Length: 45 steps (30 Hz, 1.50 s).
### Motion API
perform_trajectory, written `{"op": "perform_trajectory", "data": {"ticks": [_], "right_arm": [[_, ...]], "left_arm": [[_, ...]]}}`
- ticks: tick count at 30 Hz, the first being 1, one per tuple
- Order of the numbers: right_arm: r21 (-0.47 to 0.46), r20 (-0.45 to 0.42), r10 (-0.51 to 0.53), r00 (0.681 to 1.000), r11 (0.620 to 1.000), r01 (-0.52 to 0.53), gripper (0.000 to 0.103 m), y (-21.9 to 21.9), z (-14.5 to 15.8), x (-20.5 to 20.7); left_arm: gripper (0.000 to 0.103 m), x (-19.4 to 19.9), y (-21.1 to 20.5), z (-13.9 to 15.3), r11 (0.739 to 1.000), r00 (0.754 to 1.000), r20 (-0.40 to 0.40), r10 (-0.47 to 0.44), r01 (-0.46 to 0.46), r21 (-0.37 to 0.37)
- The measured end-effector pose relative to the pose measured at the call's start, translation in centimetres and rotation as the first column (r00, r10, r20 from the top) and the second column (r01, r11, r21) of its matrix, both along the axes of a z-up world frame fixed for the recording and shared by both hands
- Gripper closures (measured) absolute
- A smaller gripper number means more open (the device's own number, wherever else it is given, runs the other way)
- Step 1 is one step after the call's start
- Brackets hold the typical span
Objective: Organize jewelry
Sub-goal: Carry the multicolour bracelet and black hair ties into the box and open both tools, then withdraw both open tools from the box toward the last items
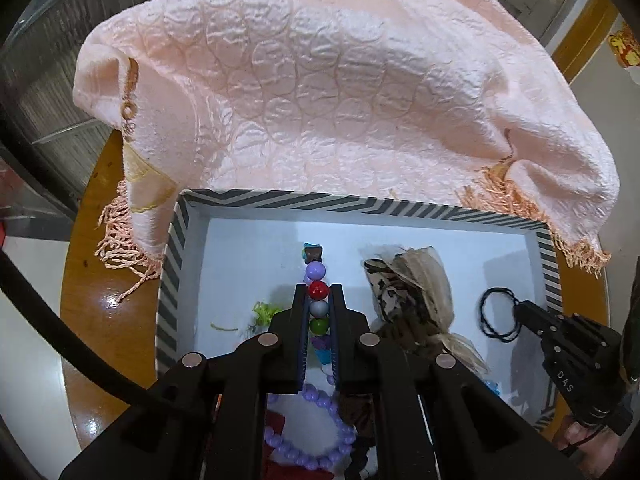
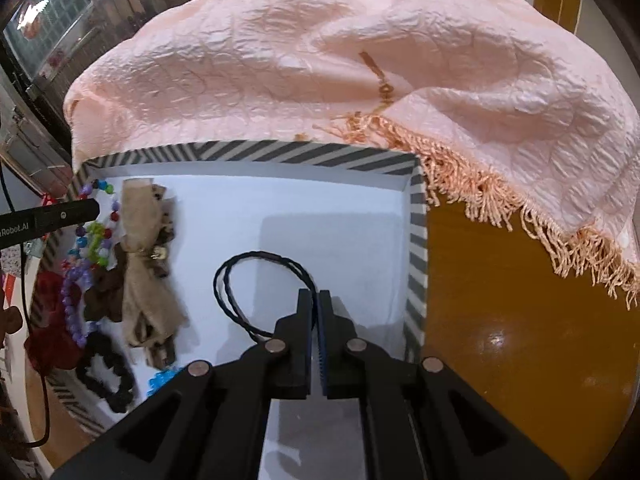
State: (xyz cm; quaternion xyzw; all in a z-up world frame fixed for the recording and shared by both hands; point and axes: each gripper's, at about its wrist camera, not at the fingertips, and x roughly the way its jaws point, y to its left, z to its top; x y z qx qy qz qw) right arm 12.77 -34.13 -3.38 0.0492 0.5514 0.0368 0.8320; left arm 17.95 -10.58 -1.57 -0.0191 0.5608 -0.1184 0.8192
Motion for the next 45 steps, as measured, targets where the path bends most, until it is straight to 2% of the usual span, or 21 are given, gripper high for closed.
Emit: {"op": "perform_trajectory", "data": {"ticks": [4, 8, 9, 12, 17, 24, 30, 45], "right_arm": [[-0.012, -0.001, -0.003, 1.000, 1.000, 0.003, 0.098, -0.1, -0.1, 0.5], [0.004, -0.001, -0.010, 1.000, 1.000, 0.010, 0.072, -0.2, 0.3, 0.2], [0.007, 0.002, -0.012, 1.000, 1.000, 0.012, 0.068, -0.2, 0.5, 0.0], [0.012, 0.011, -0.022, 1.000, 1.000, 0.022, 0.067, -0.2, 1.3, -0.6], [0.031, 0.029, -0.023, 0.999, 0.999, 0.022, 0.064, -0.2, 2.6, -2.1], [0.047, 0.060, -0.013, 0.998, 0.999, 0.010, 0.057, 0.0, 4.7, -4.2], [0.046, 0.079, -0.009, 0.997, 0.999, 0.005, 0.056, 0.2, 6.1, -6.1], [0.033, 0.082, 0.031, 0.996, 0.999, -0.034, 0.053, 2.7, 7.5, -12.5]], "left_arm": [[0.100, 0.1, -0.4, -0.3, 1.000, 1.000, 0.002, -0.004, 0.004, 0.014], [0.100, 0.3, -0.6, -0.2, 1.000, 1.000, 0.000, -0.003, 0.003, -0.012], [0.095, 0.3, -0.7, -0.2, 1.000, 1.000, 0.000, -0.004, 0.004, -0.012], [0.082, 0.1, -0.7, 0.1, 1.000, 1.000, 0.000, -0.010, 0.010, 0.003], [0.078, -0.8, -0.8, 0.8, 1.000, 1.000, 0.010, -0.018, 0.018, 0.024], [0.077, -2.3, -0.6, 3.1, 0.999, 0.997, 0.072, -0.014, 0.012, 0.031], [0.077, -4.5, -0.4, 5.0, 0.999, 0.993, 0.117, -0.032, 0.027, 0.041], [0.077, -13.2, 1.8, 6.0, 0.995, 0.989, 0.127, -0.081, 0.072, 0.071]]}}
